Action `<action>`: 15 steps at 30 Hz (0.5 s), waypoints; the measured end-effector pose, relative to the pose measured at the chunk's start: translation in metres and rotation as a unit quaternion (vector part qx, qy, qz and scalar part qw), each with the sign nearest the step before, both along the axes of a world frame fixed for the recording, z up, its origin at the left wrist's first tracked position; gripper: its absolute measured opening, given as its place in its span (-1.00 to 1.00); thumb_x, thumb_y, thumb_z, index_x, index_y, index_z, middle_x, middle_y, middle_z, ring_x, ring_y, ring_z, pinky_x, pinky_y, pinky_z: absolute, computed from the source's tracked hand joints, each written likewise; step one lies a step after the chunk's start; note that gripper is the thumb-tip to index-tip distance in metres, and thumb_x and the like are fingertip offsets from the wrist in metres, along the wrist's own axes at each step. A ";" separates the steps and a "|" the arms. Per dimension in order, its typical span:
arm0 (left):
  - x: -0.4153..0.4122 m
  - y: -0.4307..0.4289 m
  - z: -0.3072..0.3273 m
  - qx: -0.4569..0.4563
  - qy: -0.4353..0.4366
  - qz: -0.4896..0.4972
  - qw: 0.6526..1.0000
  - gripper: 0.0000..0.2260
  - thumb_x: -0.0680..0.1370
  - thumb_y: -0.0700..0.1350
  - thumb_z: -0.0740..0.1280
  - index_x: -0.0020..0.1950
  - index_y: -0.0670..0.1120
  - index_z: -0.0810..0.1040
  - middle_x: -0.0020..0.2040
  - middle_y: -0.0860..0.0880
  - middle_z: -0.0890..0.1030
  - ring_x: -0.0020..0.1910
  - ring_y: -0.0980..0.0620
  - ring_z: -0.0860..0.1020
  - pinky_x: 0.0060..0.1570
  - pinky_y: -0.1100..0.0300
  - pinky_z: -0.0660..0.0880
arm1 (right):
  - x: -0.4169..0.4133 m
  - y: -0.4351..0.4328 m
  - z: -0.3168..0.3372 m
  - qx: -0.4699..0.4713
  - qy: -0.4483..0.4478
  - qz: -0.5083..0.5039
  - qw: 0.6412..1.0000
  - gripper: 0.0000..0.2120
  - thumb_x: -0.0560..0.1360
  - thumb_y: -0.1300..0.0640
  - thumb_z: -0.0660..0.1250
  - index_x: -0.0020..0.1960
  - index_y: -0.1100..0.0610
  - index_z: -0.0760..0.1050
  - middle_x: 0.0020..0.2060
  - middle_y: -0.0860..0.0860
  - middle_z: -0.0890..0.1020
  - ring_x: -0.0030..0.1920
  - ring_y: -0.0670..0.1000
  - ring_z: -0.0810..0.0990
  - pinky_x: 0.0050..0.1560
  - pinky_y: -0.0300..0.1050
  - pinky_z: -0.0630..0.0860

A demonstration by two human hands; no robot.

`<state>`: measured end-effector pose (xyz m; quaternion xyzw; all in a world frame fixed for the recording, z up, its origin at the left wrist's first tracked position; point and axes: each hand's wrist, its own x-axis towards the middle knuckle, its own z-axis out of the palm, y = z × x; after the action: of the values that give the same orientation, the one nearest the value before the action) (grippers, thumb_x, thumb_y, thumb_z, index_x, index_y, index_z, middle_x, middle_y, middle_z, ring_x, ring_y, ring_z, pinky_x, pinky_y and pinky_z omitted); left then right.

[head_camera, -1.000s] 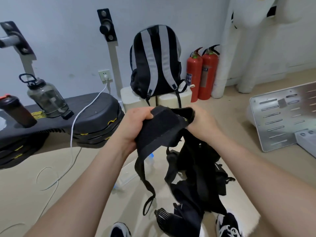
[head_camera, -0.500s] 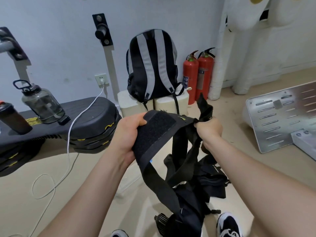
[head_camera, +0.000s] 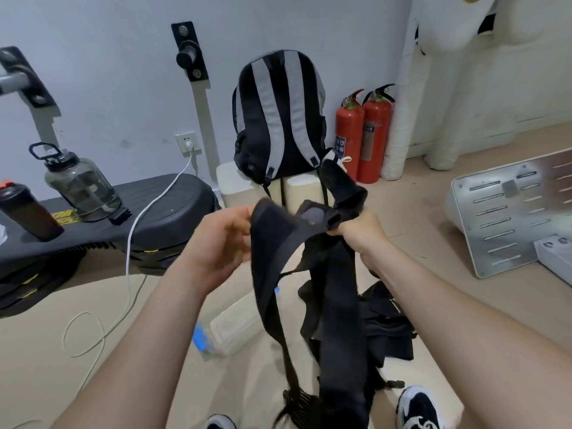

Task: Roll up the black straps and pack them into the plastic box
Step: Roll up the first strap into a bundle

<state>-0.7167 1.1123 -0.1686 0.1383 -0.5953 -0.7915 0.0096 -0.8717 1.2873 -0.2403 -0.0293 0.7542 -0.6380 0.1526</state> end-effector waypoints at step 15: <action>-0.003 0.038 0.003 -0.027 0.021 0.036 0.999 -0.85 0.60 -0.24 0.27 -0.13 -0.22 0.59 -0.32 -0.09 0.64 -0.39 0.03 0.59 -0.35 0.23 0.53 | 0.017 -0.014 0.011 0.036 0.049 -0.077 0.995 -0.78 0.42 0.32 0.34 0.03 0.13 0.50 -0.15 0.04 0.61 -0.08 0.09 0.61 -0.07 0.00 0.60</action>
<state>-0.7201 1.1506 -0.1659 0.1426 -0.6107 -0.7770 0.0542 -0.8546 1.2732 -0.2293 0.0035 0.7831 -0.6183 0.0667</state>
